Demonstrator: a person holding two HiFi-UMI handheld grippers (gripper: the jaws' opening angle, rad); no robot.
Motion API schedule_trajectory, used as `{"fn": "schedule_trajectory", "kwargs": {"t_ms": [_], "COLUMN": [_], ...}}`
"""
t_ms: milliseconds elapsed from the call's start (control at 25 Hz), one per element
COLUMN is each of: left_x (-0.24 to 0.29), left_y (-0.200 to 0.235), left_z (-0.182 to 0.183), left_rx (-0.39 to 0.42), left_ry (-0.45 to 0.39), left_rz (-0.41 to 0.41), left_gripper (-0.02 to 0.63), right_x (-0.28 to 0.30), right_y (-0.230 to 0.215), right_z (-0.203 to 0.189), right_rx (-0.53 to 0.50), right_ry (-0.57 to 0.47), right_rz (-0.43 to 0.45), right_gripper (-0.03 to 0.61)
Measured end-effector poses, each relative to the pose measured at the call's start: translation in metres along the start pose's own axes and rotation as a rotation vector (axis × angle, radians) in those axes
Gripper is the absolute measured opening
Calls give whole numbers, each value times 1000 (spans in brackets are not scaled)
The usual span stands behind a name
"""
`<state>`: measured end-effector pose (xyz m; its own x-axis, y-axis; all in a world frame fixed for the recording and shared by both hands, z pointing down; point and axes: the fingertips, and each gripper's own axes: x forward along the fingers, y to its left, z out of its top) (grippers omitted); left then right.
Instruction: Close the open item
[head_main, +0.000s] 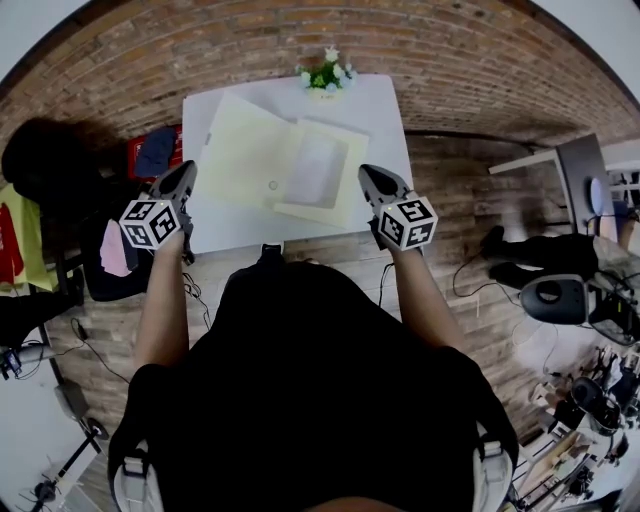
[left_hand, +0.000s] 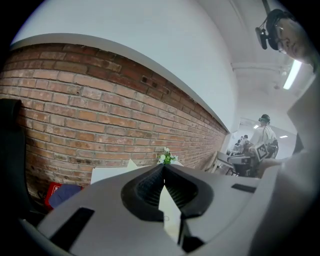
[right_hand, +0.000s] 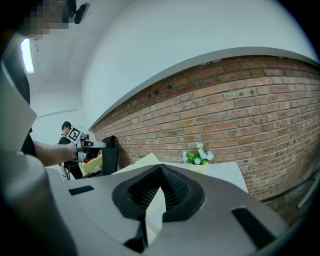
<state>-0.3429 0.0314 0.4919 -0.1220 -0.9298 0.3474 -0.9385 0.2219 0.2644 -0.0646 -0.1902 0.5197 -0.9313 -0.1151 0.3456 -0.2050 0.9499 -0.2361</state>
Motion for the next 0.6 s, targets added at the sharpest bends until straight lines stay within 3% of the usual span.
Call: {"fn": "schedule_trajectory", "kwargs": {"t_ms": [600], "left_x": [4], "left_y": [51], "left_z": [-51], "left_rx": [-64], "left_ry": [105], "left_rz": [50], "left_gripper": [28], "right_x": [21], "right_y": [14], "right_z": [-8], "right_rx": [-4], "right_ry": [58], "right_rz": [13], "right_gripper": [20]}}
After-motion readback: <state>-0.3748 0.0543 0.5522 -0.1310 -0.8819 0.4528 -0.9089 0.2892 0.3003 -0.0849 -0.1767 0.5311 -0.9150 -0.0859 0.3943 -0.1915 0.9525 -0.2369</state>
